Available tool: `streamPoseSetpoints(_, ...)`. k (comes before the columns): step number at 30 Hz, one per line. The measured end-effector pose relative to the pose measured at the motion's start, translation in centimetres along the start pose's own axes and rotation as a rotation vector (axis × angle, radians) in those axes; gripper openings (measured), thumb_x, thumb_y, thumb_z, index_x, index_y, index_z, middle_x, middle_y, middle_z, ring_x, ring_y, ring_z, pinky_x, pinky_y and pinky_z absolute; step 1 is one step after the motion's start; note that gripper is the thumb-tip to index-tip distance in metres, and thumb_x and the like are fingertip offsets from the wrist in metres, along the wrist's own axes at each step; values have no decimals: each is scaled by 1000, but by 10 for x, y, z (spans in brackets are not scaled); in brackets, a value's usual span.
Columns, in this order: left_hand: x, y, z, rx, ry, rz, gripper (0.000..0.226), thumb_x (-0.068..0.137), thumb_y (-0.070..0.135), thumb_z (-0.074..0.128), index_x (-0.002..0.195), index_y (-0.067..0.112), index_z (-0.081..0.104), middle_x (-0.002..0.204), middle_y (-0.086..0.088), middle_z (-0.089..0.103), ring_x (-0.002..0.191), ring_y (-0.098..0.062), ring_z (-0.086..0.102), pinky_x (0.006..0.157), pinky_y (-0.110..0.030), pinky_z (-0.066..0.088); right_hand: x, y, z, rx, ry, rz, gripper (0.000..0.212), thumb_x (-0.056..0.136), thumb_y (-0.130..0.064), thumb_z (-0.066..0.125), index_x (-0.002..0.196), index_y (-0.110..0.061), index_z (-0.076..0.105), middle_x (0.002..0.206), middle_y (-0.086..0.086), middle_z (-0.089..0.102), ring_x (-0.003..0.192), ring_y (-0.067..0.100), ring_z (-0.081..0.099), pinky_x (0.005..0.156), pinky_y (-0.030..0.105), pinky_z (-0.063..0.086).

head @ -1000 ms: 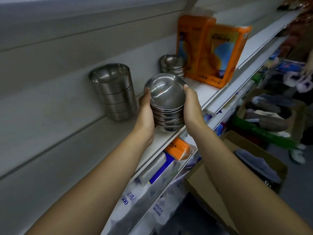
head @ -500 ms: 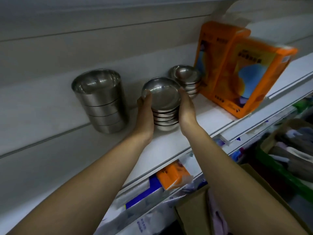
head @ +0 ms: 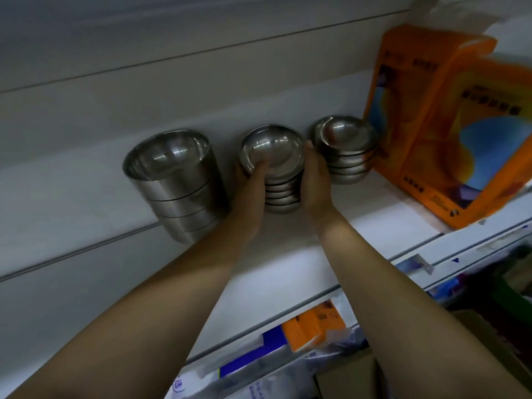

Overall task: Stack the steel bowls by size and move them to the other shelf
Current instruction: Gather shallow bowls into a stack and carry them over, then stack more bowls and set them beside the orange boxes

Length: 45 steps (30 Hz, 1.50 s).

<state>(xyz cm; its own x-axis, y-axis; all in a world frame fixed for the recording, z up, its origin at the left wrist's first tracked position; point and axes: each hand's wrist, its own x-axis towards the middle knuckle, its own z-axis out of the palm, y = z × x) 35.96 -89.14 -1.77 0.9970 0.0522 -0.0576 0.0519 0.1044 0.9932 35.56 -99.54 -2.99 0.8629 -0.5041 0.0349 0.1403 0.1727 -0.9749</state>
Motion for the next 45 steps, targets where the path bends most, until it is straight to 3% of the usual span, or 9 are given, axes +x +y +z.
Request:
streamPoseSetpoints(5,9,0,10,1,7,-18,61,92,39,66,147,19,46,137,-3,64,120,-18,63,102,-31,50,13,3,1,-27,39,-14,37,93,-64,52,94,-33,72,106,-8,76,108,11,69,107,42,51)
streamPoseSetpoints(13,12,-2,14,-14,-14,-38,56,102,33,62,151,17,40,133,-1,61,116,-15,61,98,-27,51,24,1,0,-86,72,-1,41,103,-59,46,92,-33,75,105,-11,77,108,8,69,108,36,50)
streamPoseSetpoints(19,14,-1,4,-75,-65,-73,88,61,65,74,138,31,50,140,1,64,128,-20,62,115,-49,46,12,-8,-6,-196,81,37,37,105,-62,37,82,-44,60,94,-23,62,107,10,58,100,28,42)
streamPoseSetpoints(24,-5,-3,-11,45,-106,-86,60,93,58,61,144,26,56,139,3,66,129,-17,61,112,-40,44,-10,-9,-16,-317,78,10,40,108,-55,34,95,-33,64,96,-13,63,93,5,58,84,17,40)
streamPoseSetpoints(26,-15,-10,-23,197,-109,-64,74,88,72,55,141,20,60,141,-5,65,133,-25,57,114,-43,43,-21,-7,-20,-400,68,-13,45,109,-54,34,104,-26,69,105,-3,69,97,11,60,83,20,39)
streamPoseSetpoints(29,-44,-15,-47,452,-159,4,67,96,64,52,141,15,60,145,-9,61,135,-27,56,103,-29,43,-44,-4,-27,-528,45,0,53,107,-57,35,130,-22,67,135,6,67,123,25,58,91,25,35)
streamPoseSetpoints(33,-81,-19,-90,683,-220,82,54,103,42,57,152,20,49,160,-3,45,143,-20,47,97,-15,32,-92,-2,-32,-591,24,-49,38,105,-46,49,124,-19,67,120,7,70,111,27,61,81,24,39)
streamPoseSetpoints(40,-142,-11,-216,829,-143,195,49,99,41,64,141,15,61,147,-6,60,137,-24,54,103,-19,36,-204,-1,12,-689,25,-81,54,99,-46,58,145,-18,58,146,6,60,135,24,53,108,30,40)
streamPoseSetpoints(45,-186,-2,-338,865,-42,209,53,97,43,66,142,14,61,148,-4,59,137,-23,53,104,-21,35,-300,12,82,-737,-61,-137,56,97,-49,64,141,-16,62,146,5,62,137,23,52,111,30,39)
